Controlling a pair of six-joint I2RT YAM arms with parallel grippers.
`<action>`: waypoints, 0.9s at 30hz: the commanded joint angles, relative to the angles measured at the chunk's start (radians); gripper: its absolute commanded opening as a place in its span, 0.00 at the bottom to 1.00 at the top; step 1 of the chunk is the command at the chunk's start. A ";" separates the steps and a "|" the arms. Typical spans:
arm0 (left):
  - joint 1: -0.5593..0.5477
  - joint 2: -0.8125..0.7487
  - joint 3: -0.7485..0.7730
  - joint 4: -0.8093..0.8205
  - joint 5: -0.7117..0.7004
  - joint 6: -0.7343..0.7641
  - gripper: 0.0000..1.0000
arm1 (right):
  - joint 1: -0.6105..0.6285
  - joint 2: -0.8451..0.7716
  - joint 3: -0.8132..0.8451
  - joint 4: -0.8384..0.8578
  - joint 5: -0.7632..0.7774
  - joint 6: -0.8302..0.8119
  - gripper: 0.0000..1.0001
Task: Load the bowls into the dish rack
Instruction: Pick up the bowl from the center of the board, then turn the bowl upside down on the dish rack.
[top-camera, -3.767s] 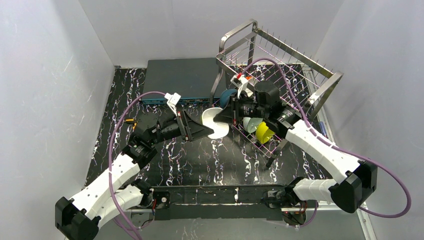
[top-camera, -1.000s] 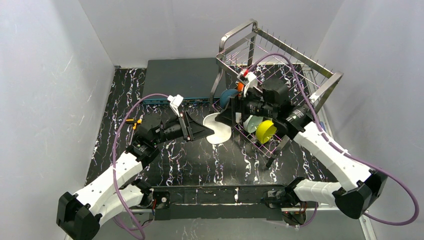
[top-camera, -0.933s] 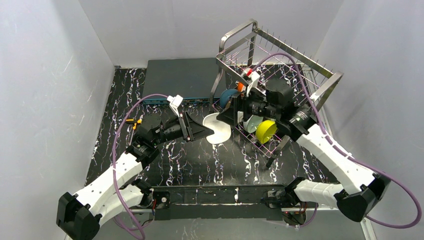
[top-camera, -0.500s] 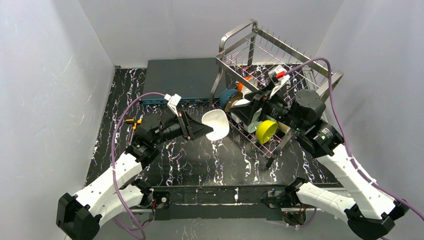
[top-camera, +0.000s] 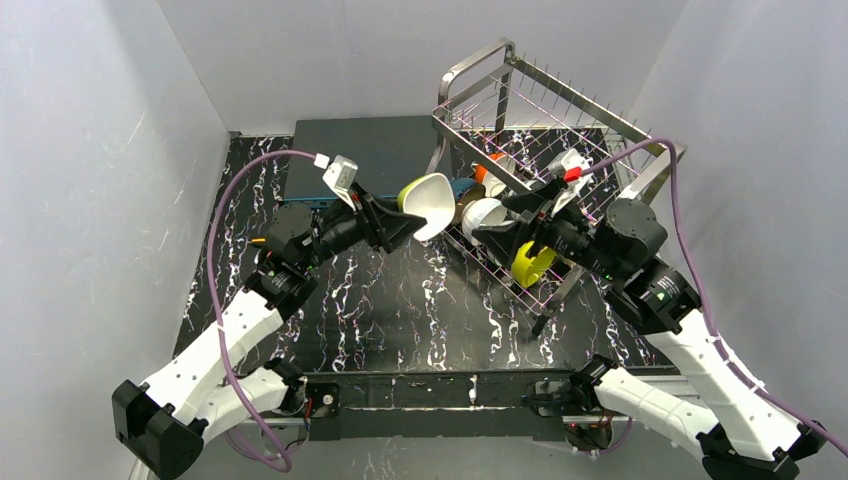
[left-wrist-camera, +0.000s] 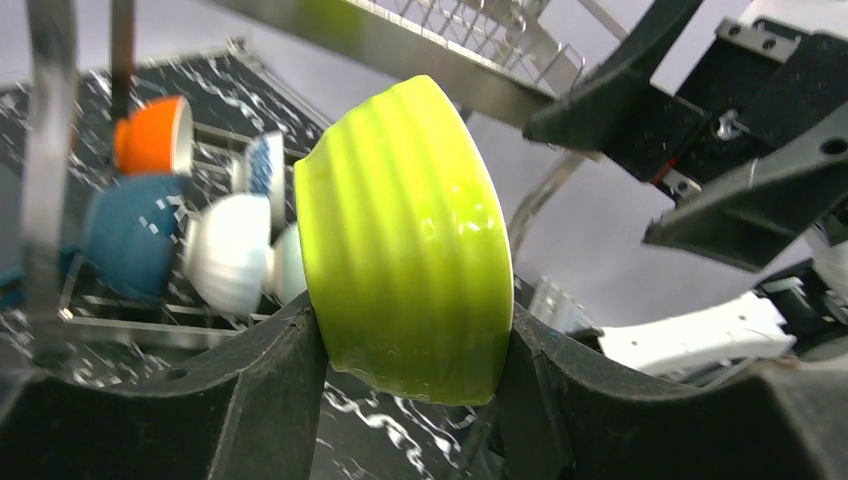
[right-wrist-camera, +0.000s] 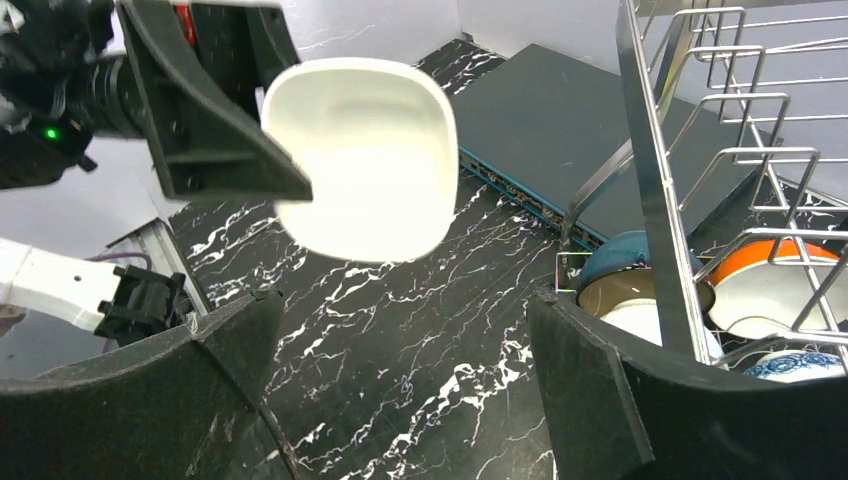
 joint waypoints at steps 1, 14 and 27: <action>0.001 0.038 0.121 0.003 -0.068 0.215 0.00 | -0.005 -0.040 -0.025 -0.009 -0.032 -0.053 0.99; 0.000 0.228 0.480 -0.125 -0.028 0.717 0.00 | -0.004 -0.042 -0.084 -0.055 -0.302 -0.220 0.99; 0.000 0.505 0.887 -0.359 -0.126 1.061 0.00 | -0.005 -0.008 -0.128 -0.085 -0.352 -0.294 0.98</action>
